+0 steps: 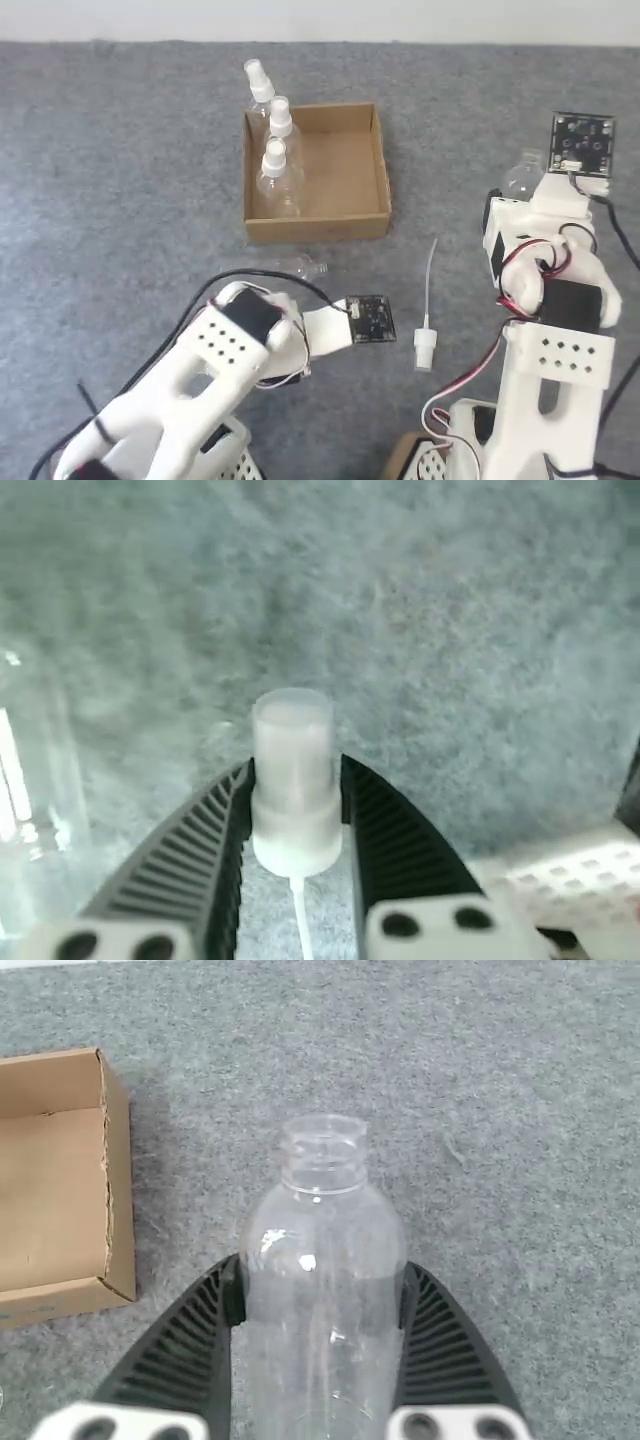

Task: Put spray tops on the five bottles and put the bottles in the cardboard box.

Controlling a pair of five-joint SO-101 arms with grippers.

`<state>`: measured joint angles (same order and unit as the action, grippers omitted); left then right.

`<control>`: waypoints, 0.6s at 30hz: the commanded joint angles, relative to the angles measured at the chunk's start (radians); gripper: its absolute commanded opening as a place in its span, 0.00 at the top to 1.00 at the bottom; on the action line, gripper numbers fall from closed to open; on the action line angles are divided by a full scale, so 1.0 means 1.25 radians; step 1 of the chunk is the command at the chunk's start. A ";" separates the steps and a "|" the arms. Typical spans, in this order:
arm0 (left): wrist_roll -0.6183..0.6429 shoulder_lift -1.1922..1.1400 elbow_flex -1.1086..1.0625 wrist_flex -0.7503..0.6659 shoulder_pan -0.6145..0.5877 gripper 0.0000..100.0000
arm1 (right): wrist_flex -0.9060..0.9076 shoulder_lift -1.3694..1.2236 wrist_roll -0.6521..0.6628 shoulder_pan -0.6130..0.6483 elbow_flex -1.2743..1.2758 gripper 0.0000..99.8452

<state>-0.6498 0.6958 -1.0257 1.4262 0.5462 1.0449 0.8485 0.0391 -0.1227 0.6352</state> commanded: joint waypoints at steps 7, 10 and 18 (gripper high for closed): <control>0.042 0.162 0.087 -0.005 -0.180 0.99 | -0.024 0.021 0.015 0.095 0.004 0.95; 0.043 0.212 0.121 -0.004 -0.249 0.99 | -0.023 0.021 0.015 0.116 0.004 0.95; 0.164 0.381 0.144 -0.065 -0.317 0.99 | -0.024 0.029 0.015 0.198 0.022 0.95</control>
<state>-0.5194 1.0917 -0.9030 1.4108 0.1734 1.0357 0.8485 0.0391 0.0859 0.6536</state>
